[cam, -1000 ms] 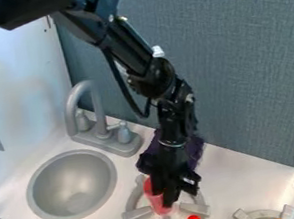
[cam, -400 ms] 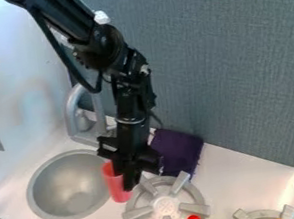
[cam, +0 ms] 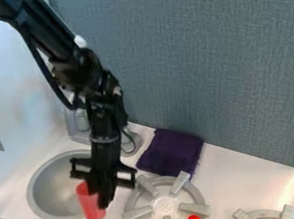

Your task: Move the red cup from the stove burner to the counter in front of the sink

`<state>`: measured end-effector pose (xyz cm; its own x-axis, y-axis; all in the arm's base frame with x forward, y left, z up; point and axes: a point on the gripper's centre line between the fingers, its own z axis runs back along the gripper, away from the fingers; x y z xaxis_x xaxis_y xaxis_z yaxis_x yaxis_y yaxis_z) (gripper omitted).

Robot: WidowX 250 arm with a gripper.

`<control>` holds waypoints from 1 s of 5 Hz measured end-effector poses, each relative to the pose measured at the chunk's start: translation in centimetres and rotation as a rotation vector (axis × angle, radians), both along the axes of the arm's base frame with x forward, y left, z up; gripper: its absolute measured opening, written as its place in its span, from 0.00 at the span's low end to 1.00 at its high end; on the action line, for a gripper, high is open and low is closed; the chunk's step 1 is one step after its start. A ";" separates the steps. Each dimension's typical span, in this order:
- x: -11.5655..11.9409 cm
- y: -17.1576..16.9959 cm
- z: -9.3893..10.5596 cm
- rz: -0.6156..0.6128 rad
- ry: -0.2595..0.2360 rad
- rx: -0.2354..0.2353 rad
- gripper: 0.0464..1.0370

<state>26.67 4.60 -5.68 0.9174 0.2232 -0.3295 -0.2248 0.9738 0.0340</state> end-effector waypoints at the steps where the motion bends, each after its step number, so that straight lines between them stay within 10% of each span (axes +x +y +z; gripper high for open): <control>1: -0.7 0.0 -1.9 0.072 0.018 0.048 0.06; 5: -0.2 -1.2 -3.5 -0.030 0.014 0.180 0.06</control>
<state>26.51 3.44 -9.20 0.9204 0.2520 -0.2990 -0.1937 0.9580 0.2114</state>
